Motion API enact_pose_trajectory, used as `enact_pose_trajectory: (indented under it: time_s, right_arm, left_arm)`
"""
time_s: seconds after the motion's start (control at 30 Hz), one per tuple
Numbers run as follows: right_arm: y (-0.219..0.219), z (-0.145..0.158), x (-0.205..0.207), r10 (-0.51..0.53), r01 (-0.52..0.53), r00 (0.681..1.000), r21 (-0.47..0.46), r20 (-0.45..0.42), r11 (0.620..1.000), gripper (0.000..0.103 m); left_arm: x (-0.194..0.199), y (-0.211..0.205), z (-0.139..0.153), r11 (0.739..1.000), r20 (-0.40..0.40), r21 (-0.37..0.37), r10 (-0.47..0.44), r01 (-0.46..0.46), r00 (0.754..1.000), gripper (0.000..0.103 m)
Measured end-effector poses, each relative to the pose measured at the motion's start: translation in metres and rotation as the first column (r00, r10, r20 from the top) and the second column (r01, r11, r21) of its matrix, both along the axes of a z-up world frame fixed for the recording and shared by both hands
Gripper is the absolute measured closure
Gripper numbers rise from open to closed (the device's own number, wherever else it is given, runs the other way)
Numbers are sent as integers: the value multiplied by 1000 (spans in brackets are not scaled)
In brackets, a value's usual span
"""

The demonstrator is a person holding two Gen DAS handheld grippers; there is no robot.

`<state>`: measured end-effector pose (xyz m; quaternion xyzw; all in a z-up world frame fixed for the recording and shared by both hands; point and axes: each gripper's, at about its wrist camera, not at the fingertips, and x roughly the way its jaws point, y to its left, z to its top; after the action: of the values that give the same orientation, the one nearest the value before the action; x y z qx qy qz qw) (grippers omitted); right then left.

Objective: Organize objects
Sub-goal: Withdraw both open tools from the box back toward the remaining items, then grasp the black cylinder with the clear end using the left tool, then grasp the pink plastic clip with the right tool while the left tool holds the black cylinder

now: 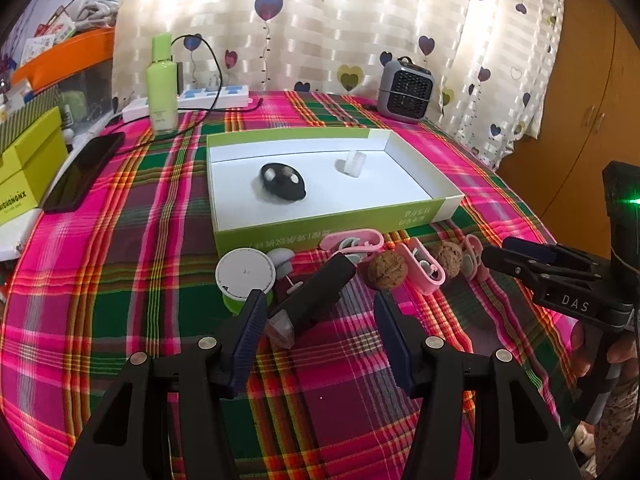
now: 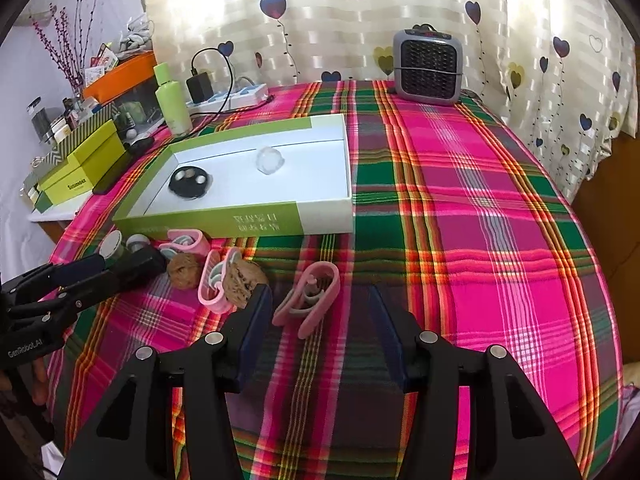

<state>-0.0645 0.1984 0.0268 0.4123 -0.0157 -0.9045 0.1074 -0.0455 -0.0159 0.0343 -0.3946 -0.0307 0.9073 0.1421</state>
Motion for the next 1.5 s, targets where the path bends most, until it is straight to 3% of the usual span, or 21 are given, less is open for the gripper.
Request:
enact_pose_trajectory:
  time_s: [0.73, 0.93, 1.17, 1.3, 1.5]
  right_arm:
    - [2, -5, -2, 12, -12, 1000, -21, 13, 1000, 51]
    - [3, -5, -2, 10, -10, 1000, -27, 13, 1000, 51]
    - [3, -6, -3, 18, -17, 1000, -29, 13, 999, 51]
    - [4, -7, -3, 16, -16, 1000, -29, 16, 999, 51]
    - [3, -7, -7, 3, -3, 1000, -16, 13, 1000, 51]
  left_arm:
    - [-21, 19, -17, 997, 49, -34, -65, 67, 997, 49]
    - [-22, 23, -21, 997, 63, -45, -62, 65, 996, 65]
    - [-21, 24, -23, 997, 63, -47, -57, 60, 996, 69]
    - [-21, 24, -24, 998, 66, -34, -46, 49, 997, 80]
    - [-18, 22, -22, 1000, 68, -24, -9, 11, 998, 81]
